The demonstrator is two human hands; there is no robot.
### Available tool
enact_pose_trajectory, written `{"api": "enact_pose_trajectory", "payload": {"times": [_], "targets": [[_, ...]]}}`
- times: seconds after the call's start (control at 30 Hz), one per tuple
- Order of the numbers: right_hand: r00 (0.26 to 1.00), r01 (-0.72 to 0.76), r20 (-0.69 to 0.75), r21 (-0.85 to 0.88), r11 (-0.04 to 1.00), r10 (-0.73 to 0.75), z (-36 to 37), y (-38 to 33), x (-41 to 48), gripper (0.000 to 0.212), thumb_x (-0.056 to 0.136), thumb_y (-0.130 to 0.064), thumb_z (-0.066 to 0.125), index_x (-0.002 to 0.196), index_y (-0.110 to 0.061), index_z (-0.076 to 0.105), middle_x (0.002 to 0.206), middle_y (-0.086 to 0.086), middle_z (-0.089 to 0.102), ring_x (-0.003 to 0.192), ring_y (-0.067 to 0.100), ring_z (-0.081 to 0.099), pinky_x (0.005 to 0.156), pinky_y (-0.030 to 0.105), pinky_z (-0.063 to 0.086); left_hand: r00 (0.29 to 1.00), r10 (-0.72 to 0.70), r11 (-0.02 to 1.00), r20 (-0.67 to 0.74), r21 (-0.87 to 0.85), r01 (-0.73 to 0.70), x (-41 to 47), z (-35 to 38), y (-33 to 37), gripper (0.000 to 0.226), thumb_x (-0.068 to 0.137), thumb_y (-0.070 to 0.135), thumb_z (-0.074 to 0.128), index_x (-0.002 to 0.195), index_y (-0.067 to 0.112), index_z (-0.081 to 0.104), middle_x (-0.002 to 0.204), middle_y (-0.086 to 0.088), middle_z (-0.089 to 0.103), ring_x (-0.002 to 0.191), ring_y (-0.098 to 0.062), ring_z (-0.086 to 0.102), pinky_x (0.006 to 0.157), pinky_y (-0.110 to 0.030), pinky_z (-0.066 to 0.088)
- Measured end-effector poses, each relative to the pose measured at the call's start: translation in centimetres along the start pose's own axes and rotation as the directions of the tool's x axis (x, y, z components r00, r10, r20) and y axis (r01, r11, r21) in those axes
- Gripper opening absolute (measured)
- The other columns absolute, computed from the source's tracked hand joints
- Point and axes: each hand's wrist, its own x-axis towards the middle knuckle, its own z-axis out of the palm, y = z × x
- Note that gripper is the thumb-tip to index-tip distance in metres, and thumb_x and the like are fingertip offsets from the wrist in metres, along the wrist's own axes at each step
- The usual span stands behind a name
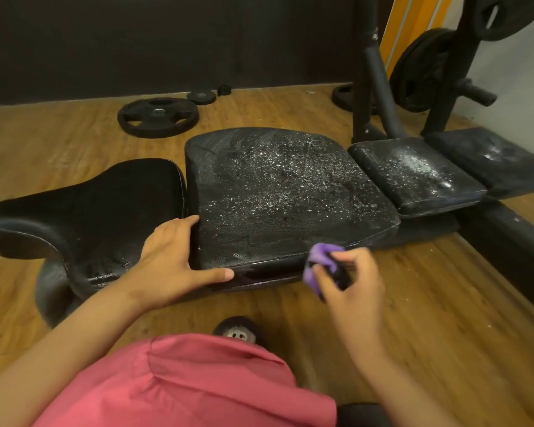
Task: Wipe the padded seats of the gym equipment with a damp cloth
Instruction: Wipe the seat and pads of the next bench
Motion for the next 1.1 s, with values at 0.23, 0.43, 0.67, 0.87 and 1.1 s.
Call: {"api": "enact_pose_trajectory", "payload": {"times": [0.23, 0.43, 0.67, 0.87, 1.1], "targets": [[0.998, 0.053, -0.017, -0.060, 0.997, -0.054, -2.0, 3.2, 1.0, 0.022, 0.076, -0.004, 0.070, 0.087, -0.016, 0.055, 0.087, -0.001, 0.056, 0.077, 0.002, 0.051, 0.069, 0.006, 0.037, 0.998, -0.010, 1.000, -0.066, -0.025, 0.008, -0.2, 0.7, 0.2, 0.133, 0.043, 0.098, 0.032, 0.146, 0.015, 0.031, 0.147, -0.008, 0.037, 0.139, -0.024, 0.024, 0.114, -0.036, 0.018], [0.954, -0.216, -0.213, -0.008, 0.976, 0.209, -6.8, 6.8, 7.4, 0.021, 0.083, -0.006, 0.070, 0.097, -0.016, 0.059, 0.091, -0.004, 0.062, 0.082, 0.004, 0.060, 0.082, 0.035, 0.050, 0.991, -0.042, 0.998, -0.127, -0.055, 0.035, 0.3, 1.3, 0.0, 0.117, 0.051, 0.089, 0.035, 0.141, 0.015, 0.039, 0.141, -0.008, 0.043, 0.135, -0.026, 0.029, 0.112, -0.038, 0.021], [0.999, -0.003, -0.036, 0.029, 1.000, 0.004, -3.9, 2.9, 3.4, 0.032, 0.078, -0.001, 0.073, 0.098, -0.024, 0.064, 0.095, -0.007, 0.067, 0.085, -0.002, 0.059, 0.076, 0.011, 0.043, 0.988, -0.061, 0.997, -0.145, -0.051, 0.055, 0.5, 1.5, 0.2, 0.116, 0.050, 0.089, 0.036, 0.140, 0.016, 0.041, 0.138, -0.008, 0.046, 0.133, -0.027, 0.032, 0.110, -0.040, 0.023], [0.982, -0.029, -0.188, -0.116, 0.993, 0.007, -6.1, 6.0, 8.1, 0.025, 0.083, -0.007, 0.067, 0.104, -0.020, 0.067, 0.097, 0.001, 0.068, 0.080, 0.012, 0.058, 0.072, 0.015, 0.043, 0.989, -0.057, 0.997, -0.135, -0.066, 0.048, 0.3, 1.5, 0.1, 0.116, 0.051, 0.089, 0.036, 0.141, 0.016, 0.040, 0.138, -0.008, 0.046, 0.134, -0.027, 0.031, 0.110, -0.040, 0.024], [0.921, -0.297, -0.242, 0.070, 0.952, 0.305, -6.4, 8.4, 9.7, 0.025, 0.084, -0.006, 0.068, 0.109, -0.010, 0.063, 0.102, 0.002, 0.066, 0.091, 0.011, 0.062, 0.088, 0.033, 0.051, 0.987, -0.063, 0.996, -0.145, -0.071, 0.053, 0.3, 1.5, 0.3, 0.117, 0.049, 0.089, 0.035, 0.141, 0.016, 0.040, 0.139, -0.009, 0.045, 0.134, -0.027, 0.030, 0.111, -0.039, 0.022]]}}
